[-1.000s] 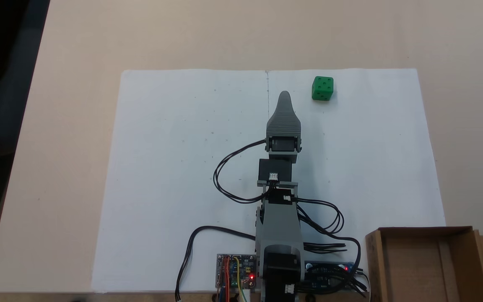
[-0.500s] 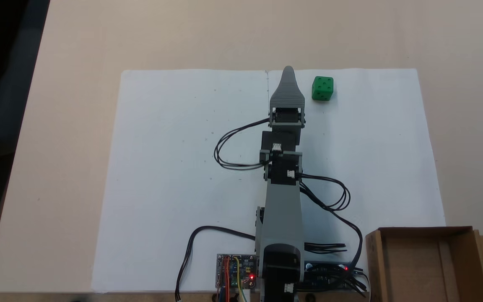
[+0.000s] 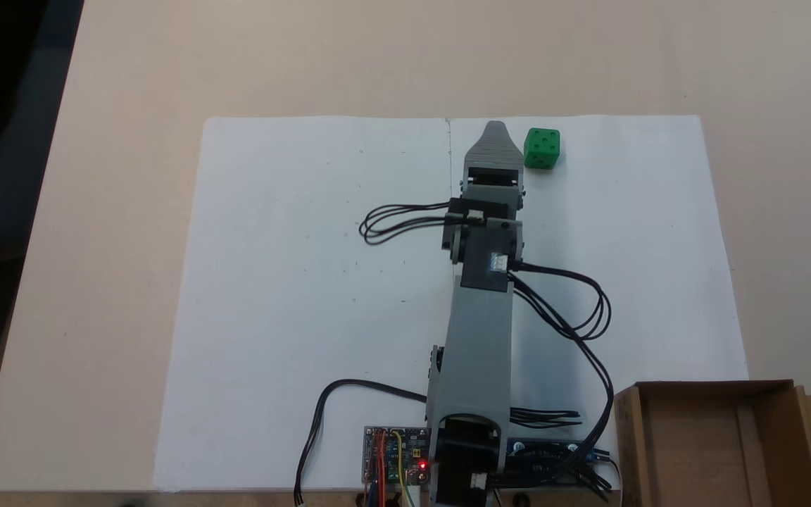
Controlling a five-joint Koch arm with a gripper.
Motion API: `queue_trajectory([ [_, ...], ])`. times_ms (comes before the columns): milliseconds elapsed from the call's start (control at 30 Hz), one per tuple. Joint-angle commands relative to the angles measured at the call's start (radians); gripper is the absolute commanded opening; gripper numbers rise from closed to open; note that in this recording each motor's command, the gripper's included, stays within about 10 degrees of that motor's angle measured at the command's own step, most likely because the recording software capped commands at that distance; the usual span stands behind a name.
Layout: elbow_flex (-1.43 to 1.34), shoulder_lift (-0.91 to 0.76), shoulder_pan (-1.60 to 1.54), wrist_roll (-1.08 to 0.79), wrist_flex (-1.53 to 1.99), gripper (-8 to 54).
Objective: Grasp a green dice and put it in the bin.
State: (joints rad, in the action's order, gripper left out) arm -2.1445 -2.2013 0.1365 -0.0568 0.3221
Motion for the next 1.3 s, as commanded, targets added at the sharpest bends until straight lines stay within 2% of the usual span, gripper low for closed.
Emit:
queue_trajectory([
  [0,0.127,0.064,0.028,-0.025,0.150,42.5],
  [333,0.627,0.505,0.081,-0.025,0.661,42.5],
  [600,0.946,0.784,0.117,-0.026,0.709,42.5],
  [867,1.180,0.999,0.161,-0.084,0.765,42.5],
  [1267,1.264,1.152,0.235,-0.218,0.772,42.5],
])
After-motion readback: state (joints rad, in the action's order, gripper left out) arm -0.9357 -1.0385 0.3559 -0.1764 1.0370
